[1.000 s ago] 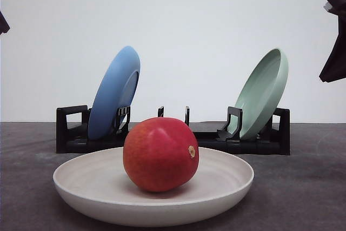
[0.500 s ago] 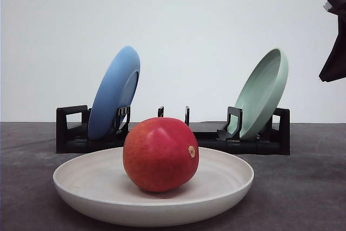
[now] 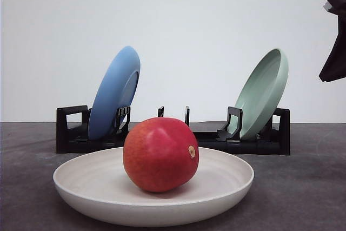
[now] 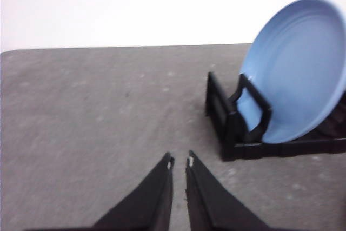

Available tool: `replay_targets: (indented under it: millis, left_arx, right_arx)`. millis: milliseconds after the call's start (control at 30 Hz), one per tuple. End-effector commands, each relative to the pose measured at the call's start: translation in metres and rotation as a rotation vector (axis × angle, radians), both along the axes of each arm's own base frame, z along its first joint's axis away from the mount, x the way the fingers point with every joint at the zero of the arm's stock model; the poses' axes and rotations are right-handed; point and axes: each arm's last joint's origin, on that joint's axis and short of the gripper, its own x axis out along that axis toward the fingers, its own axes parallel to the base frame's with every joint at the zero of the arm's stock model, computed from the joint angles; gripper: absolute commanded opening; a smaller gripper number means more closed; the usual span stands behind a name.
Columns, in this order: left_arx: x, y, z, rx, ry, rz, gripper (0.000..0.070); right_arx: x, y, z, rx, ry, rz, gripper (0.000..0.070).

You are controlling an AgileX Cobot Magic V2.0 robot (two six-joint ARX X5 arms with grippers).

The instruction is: Place pomegranate in white plate

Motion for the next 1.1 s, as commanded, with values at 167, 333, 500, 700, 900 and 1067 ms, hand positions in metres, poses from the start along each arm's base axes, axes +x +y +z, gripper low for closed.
replay_targets:
  millis: [167, 333, 500, 700, 900, 1067]
  left_arx:
    - [-0.001, 0.001, -0.02, -0.039, -0.011, 0.039, 0.0025]
    - [0.0, 0.002, -0.03, -0.037, 0.031, 0.066, 0.0025]
    - [0.0, 0.002, -0.03, -0.022, 0.033, 0.068, 0.0025]
    - [0.0, 0.002, -0.03, -0.024, 0.029, 0.068, 0.0026]
    - [0.0, 0.002, -0.03, -0.024, 0.029, 0.068, 0.0025]
    - [0.0, 0.002, -0.03, -0.024, 0.029, 0.068, 0.0025]
  right_arx:
    - [0.001, 0.0, 0.001, -0.006, -0.012, 0.004, 0.0028]
    - [0.001, 0.0, 0.001, -0.006, -0.013, 0.004, 0.0028]
    - [0.001, 0.0, 0.001, -0.006, -0.013, 0.003, 0.0028]
    - [0.001, 0.0, 0.001, -0.006, -0.013, 0.004, 0.0028]
    - [0.001, 0.0, 0.001, -0.006, -0.013, 0.004, 0.0028]
    - [0.001, 0.0, 0.001, -0.006, -0.013, 0.003, 0.0028]
